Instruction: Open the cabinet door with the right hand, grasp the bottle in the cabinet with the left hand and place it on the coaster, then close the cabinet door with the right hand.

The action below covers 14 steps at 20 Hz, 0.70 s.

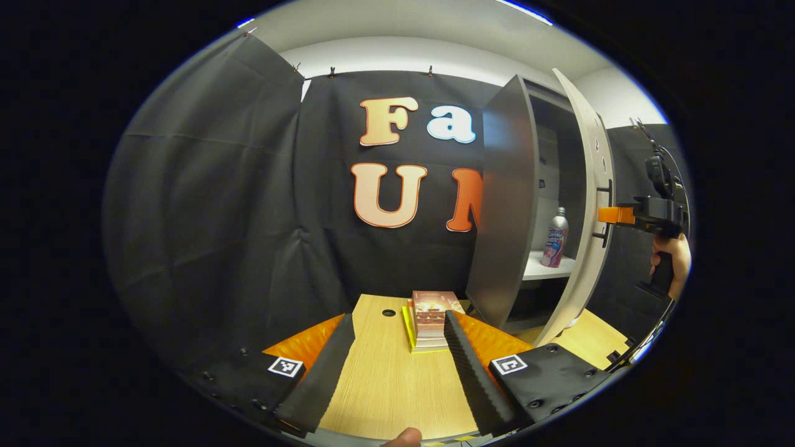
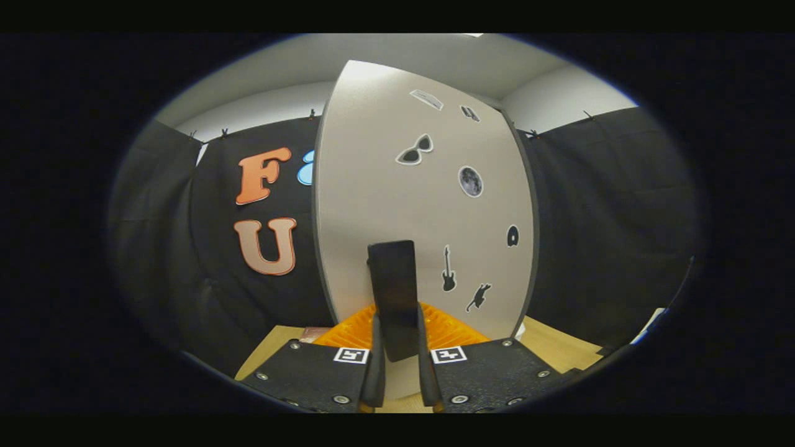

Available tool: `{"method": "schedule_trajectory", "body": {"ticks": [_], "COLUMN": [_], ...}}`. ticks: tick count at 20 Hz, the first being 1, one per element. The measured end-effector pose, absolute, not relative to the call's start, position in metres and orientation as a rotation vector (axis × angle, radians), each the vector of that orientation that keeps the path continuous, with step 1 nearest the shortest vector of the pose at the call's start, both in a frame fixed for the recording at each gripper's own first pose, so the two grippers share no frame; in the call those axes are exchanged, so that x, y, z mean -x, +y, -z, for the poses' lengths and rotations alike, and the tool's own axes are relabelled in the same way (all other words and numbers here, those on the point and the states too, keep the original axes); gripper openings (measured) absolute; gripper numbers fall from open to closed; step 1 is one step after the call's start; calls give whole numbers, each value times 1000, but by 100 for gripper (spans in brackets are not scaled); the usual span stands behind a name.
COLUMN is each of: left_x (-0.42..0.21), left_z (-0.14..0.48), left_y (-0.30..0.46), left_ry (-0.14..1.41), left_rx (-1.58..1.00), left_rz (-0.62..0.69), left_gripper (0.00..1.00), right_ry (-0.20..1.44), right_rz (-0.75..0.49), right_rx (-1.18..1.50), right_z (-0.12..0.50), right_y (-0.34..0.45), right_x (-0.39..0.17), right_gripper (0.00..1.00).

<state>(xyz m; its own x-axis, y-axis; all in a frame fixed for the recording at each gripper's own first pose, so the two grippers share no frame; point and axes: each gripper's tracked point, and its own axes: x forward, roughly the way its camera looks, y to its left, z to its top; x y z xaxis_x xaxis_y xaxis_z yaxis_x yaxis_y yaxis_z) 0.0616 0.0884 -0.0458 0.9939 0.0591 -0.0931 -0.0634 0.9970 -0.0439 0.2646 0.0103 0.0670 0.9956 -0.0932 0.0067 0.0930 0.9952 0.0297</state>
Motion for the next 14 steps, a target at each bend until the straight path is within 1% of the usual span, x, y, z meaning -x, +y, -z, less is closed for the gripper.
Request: {"method": "schedule_trajectory", "body": {"ticks": [1,2,6,7,8,9,10,11,12,14], "left_x": [-60,-59,-51,-48,-45,-42,-39,-35,-32,-22], "left_z": [44,42,33,33,29,26,26,29,29,33], "left_y": [85,80,59,54,47,40,32,23,13,-8], "left_ry": [87,82,65,65,54,47,52,55,59,73], "left_rx": [45,43,26,22,22,18,10,4,0,-11], "left_rz": [-57,-51,-54,-59,-60,-64,-69,-73,-77,-80], "left_gripper": [95,95,94,94,96,95,96,96,95,96], "right_ry": [-9,-14,-23,-23,-21,-26,-29,-32,-34,-39], "right_rz": [95,94,79,74,64,52,40,23,7,-14], "right_rx": [-29,-32,-44,-49,-51,-53,-64,-70,-80,-81], "right_z": [-68,-68,-67,-66,-66,-66,-66,-67,-65,-66], "right_y": [8,4,-6,-9,-11,-14,-17,-20,-23,-29], "right_x": [-262,-260,-253,-249,-248,-246,-243,-240,-237,-231], "right_gripper": [19,22,22,19,19,22,17,21,18,19]}}
